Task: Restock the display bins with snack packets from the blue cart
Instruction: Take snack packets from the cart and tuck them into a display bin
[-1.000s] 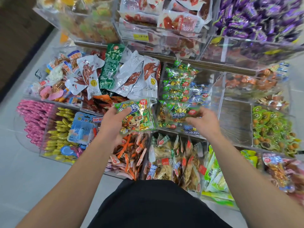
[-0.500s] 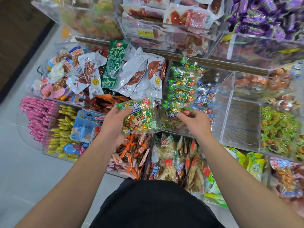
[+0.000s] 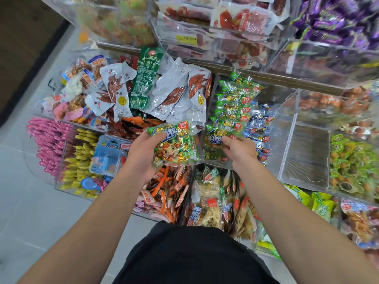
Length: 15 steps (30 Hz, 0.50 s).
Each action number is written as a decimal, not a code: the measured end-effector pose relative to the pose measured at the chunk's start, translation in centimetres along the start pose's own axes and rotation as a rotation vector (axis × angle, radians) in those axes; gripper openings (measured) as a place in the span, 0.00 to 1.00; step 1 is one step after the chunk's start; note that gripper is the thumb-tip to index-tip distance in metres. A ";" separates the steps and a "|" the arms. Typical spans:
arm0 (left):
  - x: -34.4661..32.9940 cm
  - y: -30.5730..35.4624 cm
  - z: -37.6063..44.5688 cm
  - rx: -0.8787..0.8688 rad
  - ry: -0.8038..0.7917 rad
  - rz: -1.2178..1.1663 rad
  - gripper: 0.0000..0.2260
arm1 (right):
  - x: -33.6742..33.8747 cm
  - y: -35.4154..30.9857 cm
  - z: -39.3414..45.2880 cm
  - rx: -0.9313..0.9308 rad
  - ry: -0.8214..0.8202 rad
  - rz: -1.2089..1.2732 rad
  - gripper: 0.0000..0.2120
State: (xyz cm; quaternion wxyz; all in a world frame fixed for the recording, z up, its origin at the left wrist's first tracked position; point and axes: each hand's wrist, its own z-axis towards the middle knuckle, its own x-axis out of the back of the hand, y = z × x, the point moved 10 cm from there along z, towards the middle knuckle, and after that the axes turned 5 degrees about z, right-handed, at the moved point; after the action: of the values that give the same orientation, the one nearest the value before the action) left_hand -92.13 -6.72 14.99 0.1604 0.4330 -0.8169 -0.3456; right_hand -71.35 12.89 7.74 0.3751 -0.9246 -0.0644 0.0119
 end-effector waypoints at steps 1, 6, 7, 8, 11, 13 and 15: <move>0.2 -0.1 0.1 0.004 -0.007 -0.008 0.26 | 0.0 -0.1 0.0 0.009 0.015 0.028 0.11; 0.8 -0.2 0.1 -0.002 0.021 -0.004 0.28 | 0.0 0.0 0.2 0.122 0.092 -0.220 0.07; 0.7 -0.3 0.0 0.005 0.015 -0.010 0.26 | 0.0 -0.2 0.0 0.162 0.107 -0.340 0.10; 0.5 -0.2 -0.1 -0.012 0.011 -0.002 0.20 | -0.1 -0.3 -0.2 0.194 0.121 -0.427 0.12; 0.0 -0.3 -0.3 -0.022 -0.013 -0.017 0.16 | 0.2 -1.3 -1.0 0.268 0.154 -0.552 0.17; -0.2 -0.6 -0.1 -0.032 -0.029 -0.014 0.13 | 0.6 -1.9 -1.4 0.319 0.143 -0.673 0.18; -0.9 -0.5 -0.6 -0.038 -0.062 -0.029 0.07 | 0.9 -2.1 -1.5 0.333 0.101 -0.772 0.17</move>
State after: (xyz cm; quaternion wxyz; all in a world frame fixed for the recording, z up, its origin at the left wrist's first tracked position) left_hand -91.04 -6.43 15.08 0.1381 0.4305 -0.8086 -0.3766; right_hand -70.56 13.49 10.29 0.4991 -0.7588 -0.3849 -0.1645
